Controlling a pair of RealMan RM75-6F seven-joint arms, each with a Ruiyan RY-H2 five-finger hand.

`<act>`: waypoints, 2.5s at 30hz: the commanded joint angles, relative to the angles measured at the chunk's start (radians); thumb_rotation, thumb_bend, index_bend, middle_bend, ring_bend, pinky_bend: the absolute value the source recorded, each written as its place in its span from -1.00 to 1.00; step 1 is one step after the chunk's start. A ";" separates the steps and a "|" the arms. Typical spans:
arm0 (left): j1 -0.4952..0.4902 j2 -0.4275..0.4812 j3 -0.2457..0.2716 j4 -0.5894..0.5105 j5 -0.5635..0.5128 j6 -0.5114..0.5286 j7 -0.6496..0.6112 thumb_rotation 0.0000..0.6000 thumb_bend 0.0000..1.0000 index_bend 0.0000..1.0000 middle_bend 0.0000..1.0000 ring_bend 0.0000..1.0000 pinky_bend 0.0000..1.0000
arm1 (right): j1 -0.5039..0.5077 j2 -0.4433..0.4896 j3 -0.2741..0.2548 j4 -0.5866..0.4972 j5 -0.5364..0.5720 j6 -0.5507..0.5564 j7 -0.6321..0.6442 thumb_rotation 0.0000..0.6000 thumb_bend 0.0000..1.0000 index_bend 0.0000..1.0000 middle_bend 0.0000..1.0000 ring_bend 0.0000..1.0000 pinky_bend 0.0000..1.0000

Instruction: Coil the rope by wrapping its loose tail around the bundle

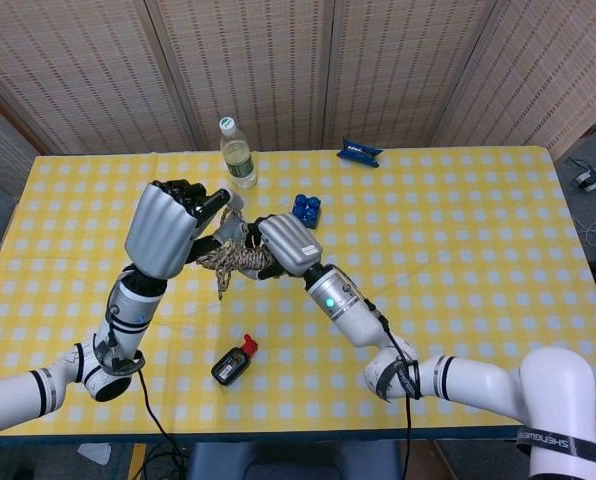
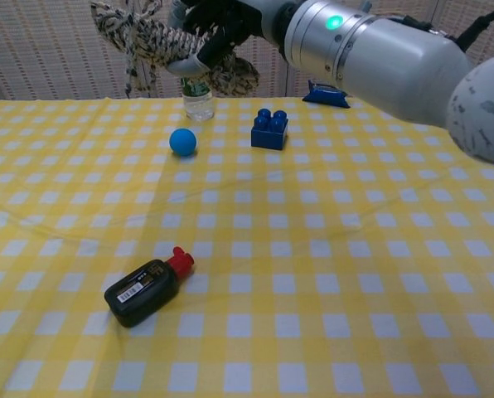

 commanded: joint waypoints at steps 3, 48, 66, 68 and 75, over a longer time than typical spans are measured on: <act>-0.016 -0.023 -0.053 -0.016 -0.105 -0.058 0.016 1.00 -0.23 0.31 0.83 0.67 0.86 | 0.008 -0.012 -0.035 0.016 -0.069 0.004 0.080 1.00 -0.58 0.60 0.31 0.01 -0.01; 0.048 0.081 -0.057 -0.081 -0.663 -0.334 0.192 0.69 -0.22 0.30 0.82 0.66 0.86 | -0.071 -0.131 -0.046 0.109 -0.274 0.391 0.582 1.00 -0.73 0.73 0.40 0.06 0.00; 0.105 0.068 0.035 -0.076 -0.581 -0.325 0.140 0.85 -0.22 0.37 0.82 0.69 0.86 | -0.070 -0.137 0.047 0.093 -0.197 0.432 0.534 1.00 -0.73 0.73 0.40 0.06 0.00; 0.113 0.069 0.047 -0.081 -0.564 -0.322 0.136 0.85 -0.22 0.37 0.82 0.69 0.86 | -0.069 -0.140 0.056 0.099 -0.189 0.438 0.522 1.00 -0.73 0.73 0.40 0.06 0.00; 0.124 0.067 0.069 -0.078 -0.519 -0.316 0.139 0.87 -0.22 0.38 0.83 0.69 0.86 | -0.063 -0.156 0.077 0.140 -0.176 0.460 0.504 1.00 -0.73 0.74 0.40 0.06 0.00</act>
